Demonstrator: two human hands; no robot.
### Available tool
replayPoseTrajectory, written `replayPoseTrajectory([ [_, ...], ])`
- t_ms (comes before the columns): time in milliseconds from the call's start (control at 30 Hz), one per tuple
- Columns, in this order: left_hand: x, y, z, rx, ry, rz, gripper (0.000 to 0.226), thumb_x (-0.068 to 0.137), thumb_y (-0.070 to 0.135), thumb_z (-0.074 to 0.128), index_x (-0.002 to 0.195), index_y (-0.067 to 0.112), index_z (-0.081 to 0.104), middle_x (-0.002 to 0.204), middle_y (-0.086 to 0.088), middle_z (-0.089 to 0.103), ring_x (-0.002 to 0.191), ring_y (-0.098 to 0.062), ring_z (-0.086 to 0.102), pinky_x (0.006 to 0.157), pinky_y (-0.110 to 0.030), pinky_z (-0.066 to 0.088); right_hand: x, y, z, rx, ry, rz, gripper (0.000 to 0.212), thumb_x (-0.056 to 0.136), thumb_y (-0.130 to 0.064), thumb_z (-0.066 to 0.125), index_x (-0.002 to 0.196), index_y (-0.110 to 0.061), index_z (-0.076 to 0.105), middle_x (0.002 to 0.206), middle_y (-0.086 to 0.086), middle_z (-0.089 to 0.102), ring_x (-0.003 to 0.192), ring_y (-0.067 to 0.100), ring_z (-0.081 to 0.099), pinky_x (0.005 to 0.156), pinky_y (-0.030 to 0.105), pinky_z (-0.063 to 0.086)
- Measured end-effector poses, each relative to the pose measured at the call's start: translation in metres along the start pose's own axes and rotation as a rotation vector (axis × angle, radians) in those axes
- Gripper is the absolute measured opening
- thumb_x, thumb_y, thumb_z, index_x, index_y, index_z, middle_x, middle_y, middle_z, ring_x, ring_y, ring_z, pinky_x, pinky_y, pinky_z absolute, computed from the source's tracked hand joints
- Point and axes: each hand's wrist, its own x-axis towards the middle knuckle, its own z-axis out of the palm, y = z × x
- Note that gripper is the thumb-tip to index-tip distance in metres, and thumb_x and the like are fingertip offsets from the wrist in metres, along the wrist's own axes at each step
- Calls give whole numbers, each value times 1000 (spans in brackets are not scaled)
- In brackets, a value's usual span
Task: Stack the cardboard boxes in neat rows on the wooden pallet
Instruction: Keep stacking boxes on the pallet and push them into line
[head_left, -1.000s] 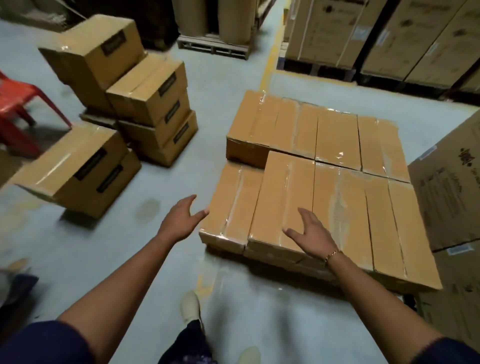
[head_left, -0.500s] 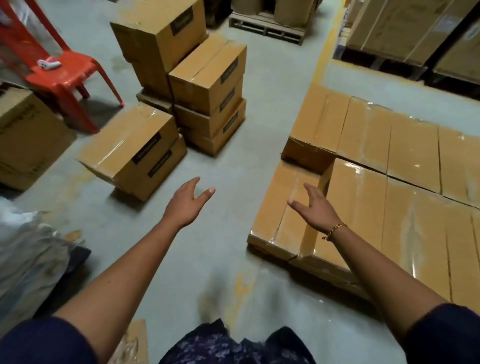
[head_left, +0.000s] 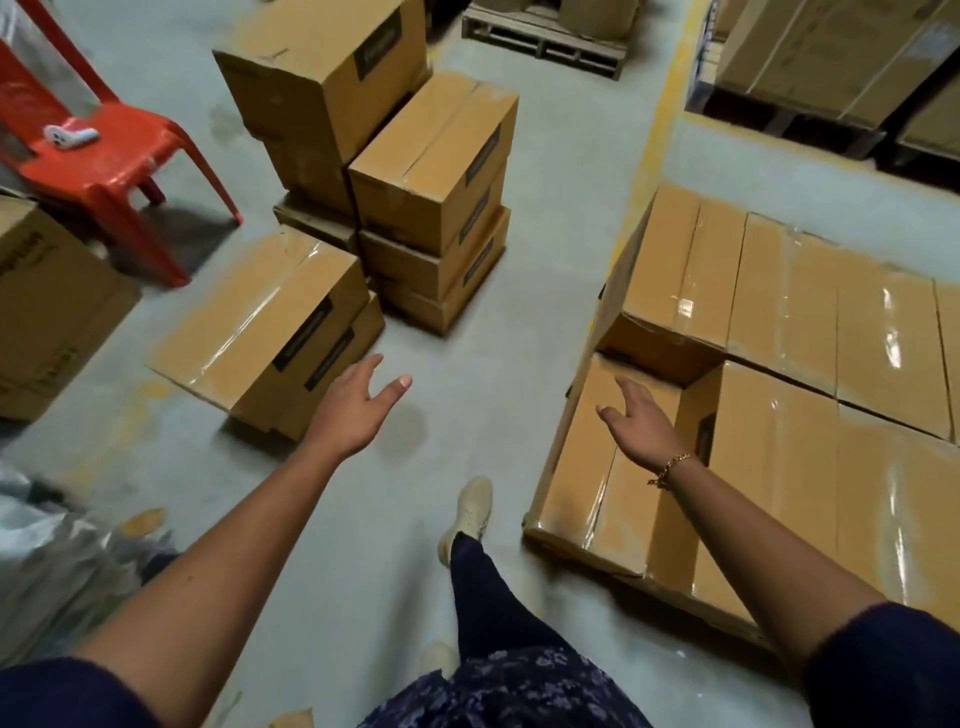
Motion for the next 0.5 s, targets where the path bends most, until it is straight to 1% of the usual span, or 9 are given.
replayPoseTrajectory([
  [133,82,8,-20,36,5,-7,72,99,63,50,159,28,34,166,-3,33,150,-28,34,118,-51,34,76,-26,0,25,-10,20,63,105,-37,48,160,-18,25,166,4,26,151,24,28,119,43,29],
  [200,125,17,-32,37,1,-14,70,100,61,50,159,27,35,165,-4,33,149,-28,35,117,-49,33,116,-45,-3,31,-40,28,65,105,-40,49,160,-16,25,166,4,27,150,24,30,118,41,30],
  [267,168,28,-43,52,-10,1,69,101,59,50,159,24,36,164,-6,35,148,-28,36,116,-46,33,152,-68,-10,34,-62,27,68,104,-44,49,160,-15,25,166,5,26,151,24,28,119,39,28],
  [367,225,48,-61,62,-13,26,70,101,60,50,159,22,37,163,-6,38,149,-28,36,118,-45,32,208,-101,-23,34,-90,2,71,103,-49,49,161,-15,23,167,5,23,149,26,33,119,39,27],
  [433,262,60,-73,55,-11,27,71,100,61,50,158,23,38,163,-6,37,149,-28,35,118,-46,33,245,-124,-32,43,-90,-11,72,103,-51,48,161,-15,23,167,3,23,152,23,26,121,39,24],
  [500,299,71,-86,51,-6,40,70,101,58,52,158,21,38,163,-7,38,147,-28,37,117,-43,34,280,-147,-38,41,-86,-18,73,103,-52,48,161,-17,23,167,2,23,153,21,23,121,40,24],
])
